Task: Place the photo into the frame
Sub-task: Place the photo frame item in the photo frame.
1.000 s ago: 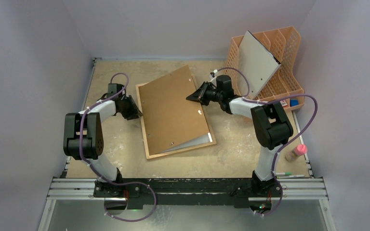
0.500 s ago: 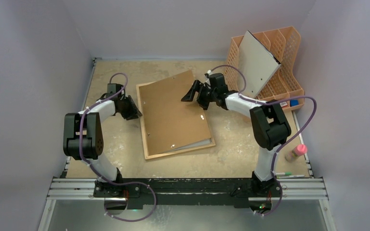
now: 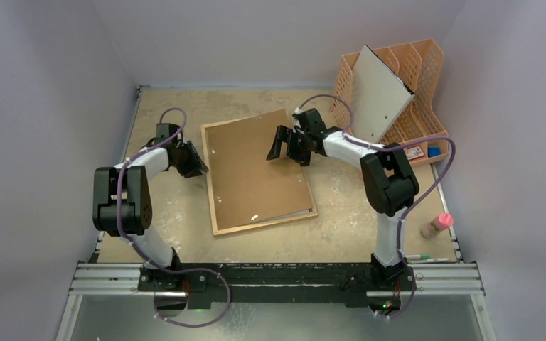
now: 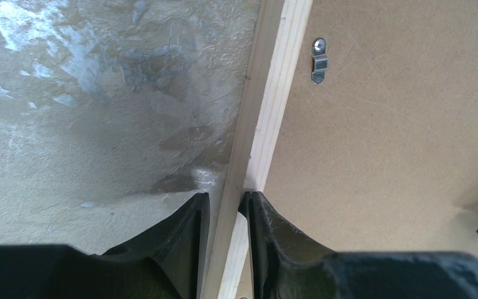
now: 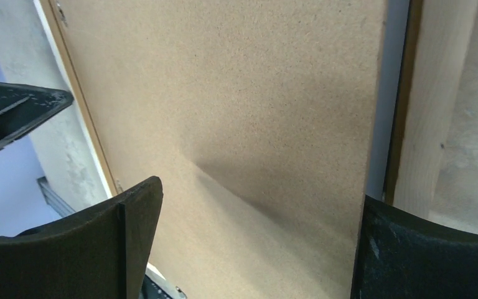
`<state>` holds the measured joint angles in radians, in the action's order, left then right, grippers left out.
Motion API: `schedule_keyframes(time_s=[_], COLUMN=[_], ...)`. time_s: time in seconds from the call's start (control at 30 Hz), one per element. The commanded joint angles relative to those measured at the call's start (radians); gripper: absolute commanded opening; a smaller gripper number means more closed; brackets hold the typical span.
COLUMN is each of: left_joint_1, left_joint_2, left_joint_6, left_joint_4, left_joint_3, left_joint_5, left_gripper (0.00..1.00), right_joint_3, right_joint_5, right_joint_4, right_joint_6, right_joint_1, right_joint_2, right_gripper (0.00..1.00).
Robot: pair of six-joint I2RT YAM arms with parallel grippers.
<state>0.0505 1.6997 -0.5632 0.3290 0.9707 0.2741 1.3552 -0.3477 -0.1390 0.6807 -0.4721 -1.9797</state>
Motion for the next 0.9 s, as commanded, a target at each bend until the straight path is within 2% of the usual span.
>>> schedule_keyframes(time_s=[0.0,0.27,0.67,0.87], left_joint_1=[0.014,0.017,0.018,0.018], left_joint_2=[0.01,0.008,0.001,-0.003], left_joint_6=[0.021,0.019,0.023,0.027], left_joint_4=[0.012,0.012,0.027,0.033], left_joint_3=[0.022,0.02,0.039,0.037], left_joint_5=[-0.003,0.005,0.007,0.005], left_gripper=[0.31,0.31,0.38,0.46], right_joint_3=[0.105,0.218,0.336,0.361], right_joint_5=[0.03,0.159,0.415,0.565], right_joint_4=[-0.098,-0.242,-0.45,-0.525], right_joint_6=[-0.098,-0.198,-0.281,-0.291], right_joint_1=[-0.041,-0.057,-0.118,-0.119], right_joint_2=[-0.017,-0.047,-0.076,-0.05], right_gripper=[0.98,0.99,0.99,0.99])
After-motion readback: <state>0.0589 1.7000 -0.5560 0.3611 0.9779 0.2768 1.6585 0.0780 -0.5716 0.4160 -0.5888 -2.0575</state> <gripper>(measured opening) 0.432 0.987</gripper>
